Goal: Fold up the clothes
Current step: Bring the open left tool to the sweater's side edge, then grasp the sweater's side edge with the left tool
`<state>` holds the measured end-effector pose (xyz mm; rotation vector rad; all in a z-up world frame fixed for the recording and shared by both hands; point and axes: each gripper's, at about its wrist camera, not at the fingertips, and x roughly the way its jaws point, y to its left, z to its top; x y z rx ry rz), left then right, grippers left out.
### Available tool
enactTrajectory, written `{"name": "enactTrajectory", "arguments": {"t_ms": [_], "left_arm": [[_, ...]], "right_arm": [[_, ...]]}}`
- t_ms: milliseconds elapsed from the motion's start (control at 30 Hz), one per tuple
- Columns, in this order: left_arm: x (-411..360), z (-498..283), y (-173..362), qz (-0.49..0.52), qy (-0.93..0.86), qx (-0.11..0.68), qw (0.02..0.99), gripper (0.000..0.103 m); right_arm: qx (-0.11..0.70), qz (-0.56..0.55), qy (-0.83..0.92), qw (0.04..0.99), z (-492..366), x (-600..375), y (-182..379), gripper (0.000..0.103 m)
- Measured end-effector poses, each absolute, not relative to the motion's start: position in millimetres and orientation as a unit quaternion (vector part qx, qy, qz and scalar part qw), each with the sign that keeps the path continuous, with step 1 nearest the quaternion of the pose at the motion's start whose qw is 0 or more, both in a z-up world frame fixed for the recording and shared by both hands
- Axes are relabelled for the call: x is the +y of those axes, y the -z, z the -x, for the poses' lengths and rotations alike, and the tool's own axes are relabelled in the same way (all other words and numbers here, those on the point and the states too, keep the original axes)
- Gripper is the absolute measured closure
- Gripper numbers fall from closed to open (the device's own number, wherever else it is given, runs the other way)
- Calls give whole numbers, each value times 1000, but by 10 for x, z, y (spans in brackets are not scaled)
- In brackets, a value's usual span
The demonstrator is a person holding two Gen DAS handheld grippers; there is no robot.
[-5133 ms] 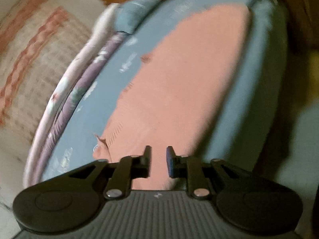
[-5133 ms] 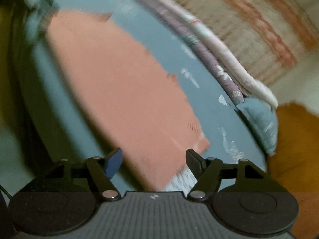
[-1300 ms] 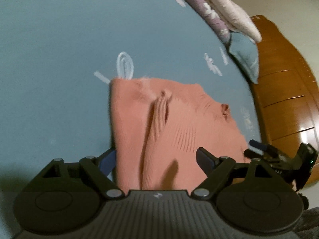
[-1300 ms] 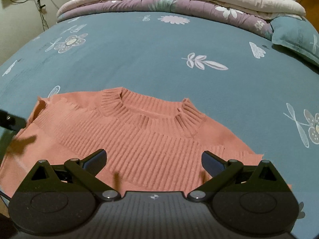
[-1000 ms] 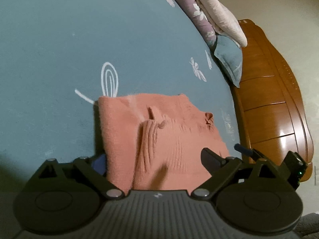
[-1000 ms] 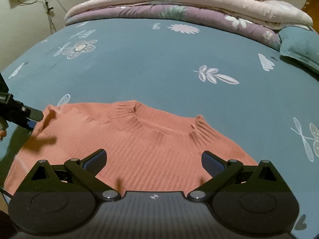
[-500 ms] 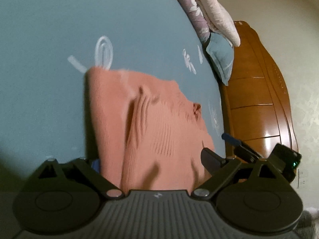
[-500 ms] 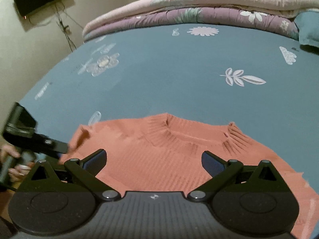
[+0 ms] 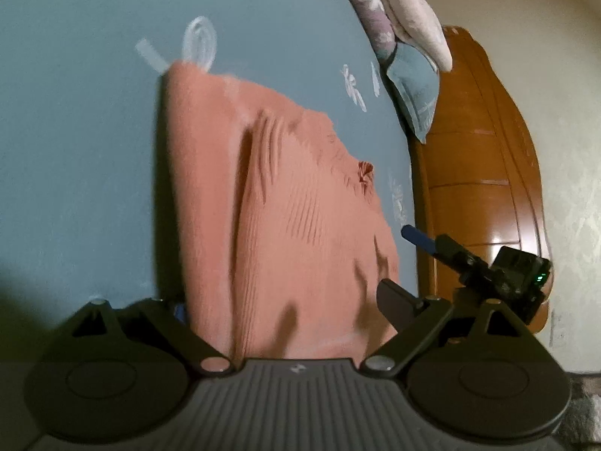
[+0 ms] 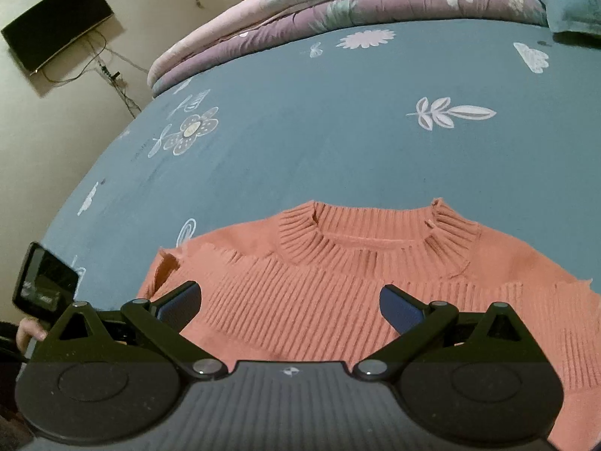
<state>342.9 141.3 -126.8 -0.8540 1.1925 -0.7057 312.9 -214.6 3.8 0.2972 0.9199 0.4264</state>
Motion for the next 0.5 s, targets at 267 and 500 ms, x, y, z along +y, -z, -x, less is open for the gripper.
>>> {"name": "enactTrajectory", "arguments": {"t_ms": [267,500], "left_arm": [[1385,-3510,1258,310,326,555,699,65],[1379,-3477,1200,270,303,564,719,81]], "right_arm": [[433,-171,-195,863,-3030,-2203,-38,0],[445,-232,-161,850,-2927,-2329,102,0]]}}
